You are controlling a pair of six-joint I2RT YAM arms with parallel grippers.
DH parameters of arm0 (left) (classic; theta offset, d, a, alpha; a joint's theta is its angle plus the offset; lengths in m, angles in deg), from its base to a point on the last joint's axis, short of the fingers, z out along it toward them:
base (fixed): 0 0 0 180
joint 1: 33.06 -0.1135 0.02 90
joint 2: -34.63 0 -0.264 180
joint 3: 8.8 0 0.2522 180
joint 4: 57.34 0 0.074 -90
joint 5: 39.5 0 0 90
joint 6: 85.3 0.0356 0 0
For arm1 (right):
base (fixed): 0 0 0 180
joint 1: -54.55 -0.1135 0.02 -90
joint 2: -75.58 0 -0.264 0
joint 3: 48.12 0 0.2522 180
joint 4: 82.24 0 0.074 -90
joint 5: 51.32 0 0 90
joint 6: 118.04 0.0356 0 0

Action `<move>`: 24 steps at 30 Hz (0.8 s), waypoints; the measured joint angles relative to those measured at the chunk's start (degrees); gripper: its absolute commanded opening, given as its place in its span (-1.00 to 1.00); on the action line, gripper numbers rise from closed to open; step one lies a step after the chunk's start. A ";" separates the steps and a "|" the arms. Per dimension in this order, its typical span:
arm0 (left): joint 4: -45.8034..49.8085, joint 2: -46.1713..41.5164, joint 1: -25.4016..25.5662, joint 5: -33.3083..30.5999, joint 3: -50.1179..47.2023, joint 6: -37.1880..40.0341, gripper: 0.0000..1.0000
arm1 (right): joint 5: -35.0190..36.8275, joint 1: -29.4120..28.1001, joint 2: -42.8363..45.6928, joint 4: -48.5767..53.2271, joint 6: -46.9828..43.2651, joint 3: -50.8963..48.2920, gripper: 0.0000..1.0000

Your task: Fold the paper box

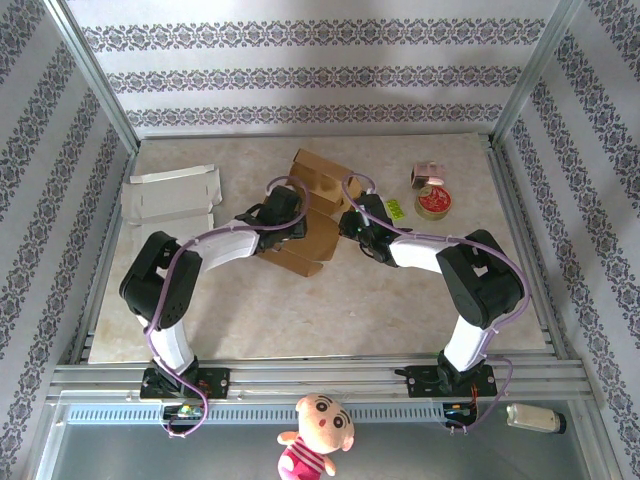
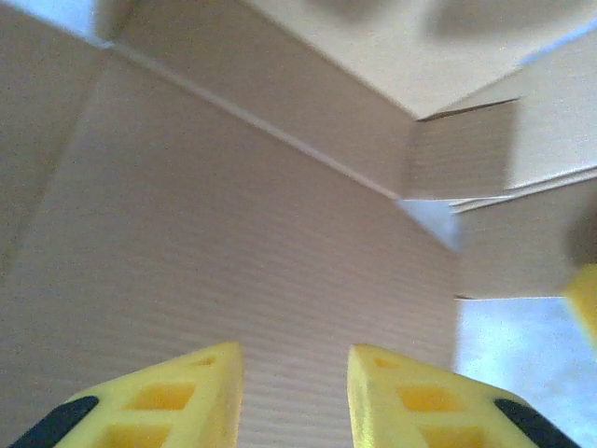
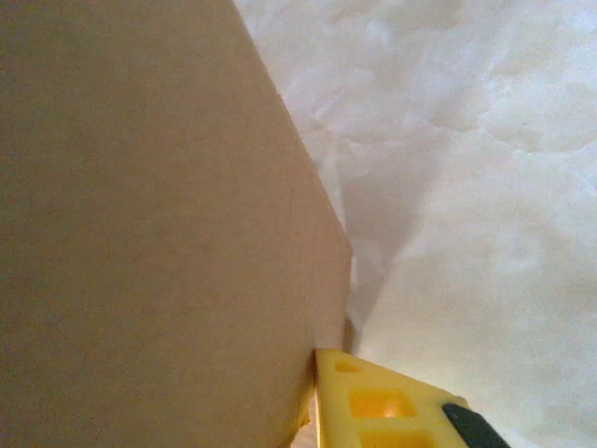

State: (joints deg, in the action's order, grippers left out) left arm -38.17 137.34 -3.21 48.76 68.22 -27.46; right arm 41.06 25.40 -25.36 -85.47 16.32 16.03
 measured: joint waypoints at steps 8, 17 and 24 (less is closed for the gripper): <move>1.84 5.09 -3.72 6.95 -0.63 3.23 -0.76 | 0.00 0.00 -0.13 0.46 -1.07 0.44 -0.77; -4.13 6.58 -3.67 14.45 -1.55 0.26 -0.76 | -0.46 -0.87 -0.35 3.13 -0.55 3.17 -0.76; -6.38 7.06 -3.61 17.88 -2.01 -2.64 -0.76 | 0.26 -2.01 -3.89 3.43 0.28 7.28 -0.69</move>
State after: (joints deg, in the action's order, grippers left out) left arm -44.56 144.40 -6.82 66.64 66.21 -30.11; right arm 41.32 23.39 -29.25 -82.04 16.60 23.31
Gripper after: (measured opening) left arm 0.119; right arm 0.144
